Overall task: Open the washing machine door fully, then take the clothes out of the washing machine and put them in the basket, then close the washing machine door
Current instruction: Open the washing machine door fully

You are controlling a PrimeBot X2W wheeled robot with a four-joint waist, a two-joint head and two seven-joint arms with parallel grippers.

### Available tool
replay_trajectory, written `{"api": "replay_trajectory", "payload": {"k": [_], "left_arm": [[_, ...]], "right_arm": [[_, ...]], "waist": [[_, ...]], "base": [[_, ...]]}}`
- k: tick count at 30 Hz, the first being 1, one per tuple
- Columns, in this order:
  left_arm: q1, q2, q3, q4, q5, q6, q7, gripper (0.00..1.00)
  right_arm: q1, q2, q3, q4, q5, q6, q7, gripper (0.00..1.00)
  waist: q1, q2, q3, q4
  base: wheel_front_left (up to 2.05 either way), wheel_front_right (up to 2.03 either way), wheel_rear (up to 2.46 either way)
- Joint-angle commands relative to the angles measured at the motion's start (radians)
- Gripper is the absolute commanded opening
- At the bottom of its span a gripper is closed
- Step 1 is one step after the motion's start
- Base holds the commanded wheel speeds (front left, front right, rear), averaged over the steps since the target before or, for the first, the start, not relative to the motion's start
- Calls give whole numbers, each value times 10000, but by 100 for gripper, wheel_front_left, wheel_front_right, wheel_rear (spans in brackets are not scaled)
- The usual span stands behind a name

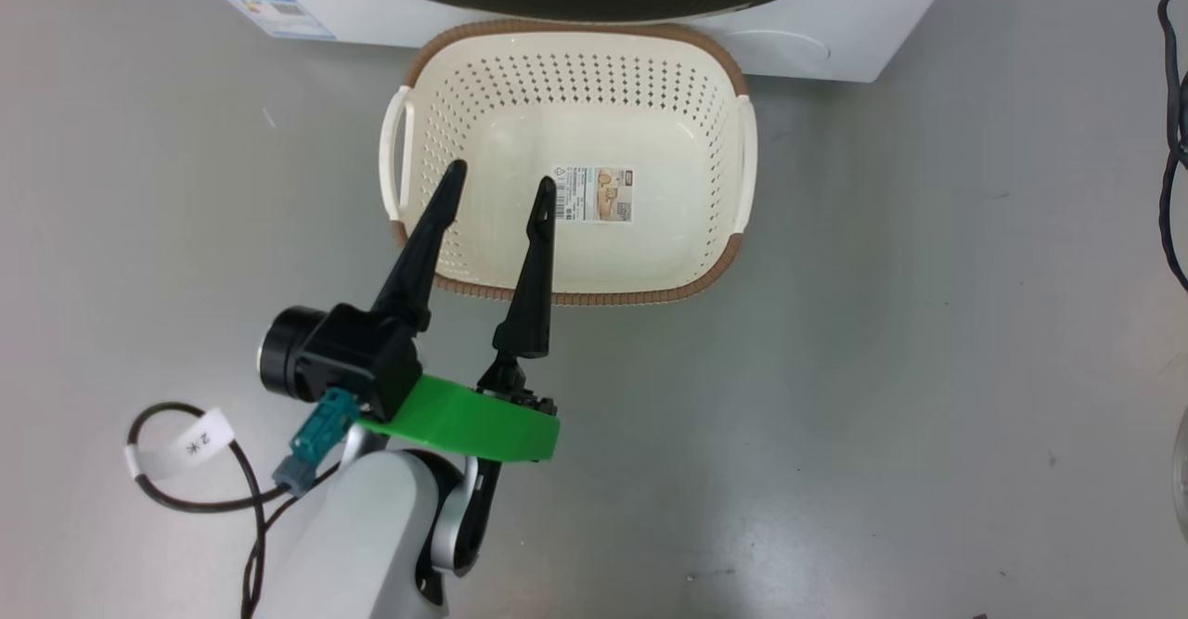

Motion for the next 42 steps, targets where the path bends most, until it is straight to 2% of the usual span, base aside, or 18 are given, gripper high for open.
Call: {"api": "replay_trajectory", "payload": {"k": [1,11,24,42], "left_arm": [[-188,183,207,-277,-35,84,-78,100],[-240,183,120,-294,-131,142,-78,100],[-261,183,262,-261,-110,113,-78,100],[-204,183,432,-277,-23,97,-78,100]], "right_arm": [[-325,106,18,-209,-90,6,100,0],[-677,165,96,65,-337,6,464,0],[-510,403,78,7,-409,6,1086,0],[296,865,-19,-611,-567,6,1802,0]], "waist": [[0,-1,59,70],[0,-1,204,253],[0,-1,142,146],[0,-1,-82,6]], "base": [[0,0,0],[0,0,0],[0,0,0],[0,0,0]]}}
